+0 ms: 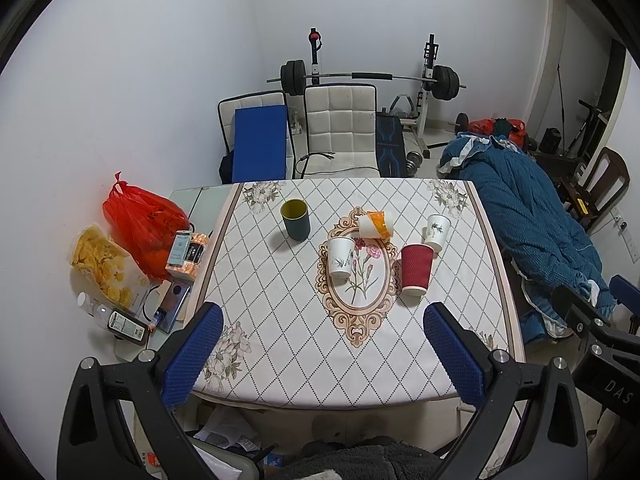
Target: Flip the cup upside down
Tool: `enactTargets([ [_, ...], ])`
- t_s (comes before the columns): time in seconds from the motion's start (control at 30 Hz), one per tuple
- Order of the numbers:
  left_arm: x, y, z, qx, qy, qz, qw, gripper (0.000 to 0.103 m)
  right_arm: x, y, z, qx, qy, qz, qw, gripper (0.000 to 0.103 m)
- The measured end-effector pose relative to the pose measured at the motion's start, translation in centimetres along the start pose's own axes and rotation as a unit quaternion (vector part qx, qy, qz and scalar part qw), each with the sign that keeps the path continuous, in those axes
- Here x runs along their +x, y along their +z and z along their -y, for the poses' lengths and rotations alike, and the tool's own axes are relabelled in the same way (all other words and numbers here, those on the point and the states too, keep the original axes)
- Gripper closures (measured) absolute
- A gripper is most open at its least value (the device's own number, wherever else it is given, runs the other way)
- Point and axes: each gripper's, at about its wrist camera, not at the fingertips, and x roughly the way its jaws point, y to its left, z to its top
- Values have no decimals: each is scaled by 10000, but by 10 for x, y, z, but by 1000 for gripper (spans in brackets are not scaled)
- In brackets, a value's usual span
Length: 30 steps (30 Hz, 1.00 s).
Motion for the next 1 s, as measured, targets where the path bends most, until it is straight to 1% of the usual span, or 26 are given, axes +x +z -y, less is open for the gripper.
enactTargets([
  [0.2, 1, -1, 5, 21, -7, 21, 10000, 0, 0, 2, 2, 50, -6, -5, 10000, 0],
  [0.37, 3, 0, 8, 27, -38, 5, 10000, 0, 2, -4, 11, 94, 21, 4, 10000, 0],
  [0.73, 7, 1, 10, 93, -148, 16, 9998, 0, 3, -8, 18, 156, -1, 6, 9999, 0],
  [0.93, 25, -2, 6, 181, -268, -105, 9994, 0, 6, -14, 22, 317, -76, -85, 9994, 0],
  [1.0, 34, -4, 6, 247, -226, -146, 9993, 0, 10, -17, 23, 406, -104, -163, 9990, 0],
])
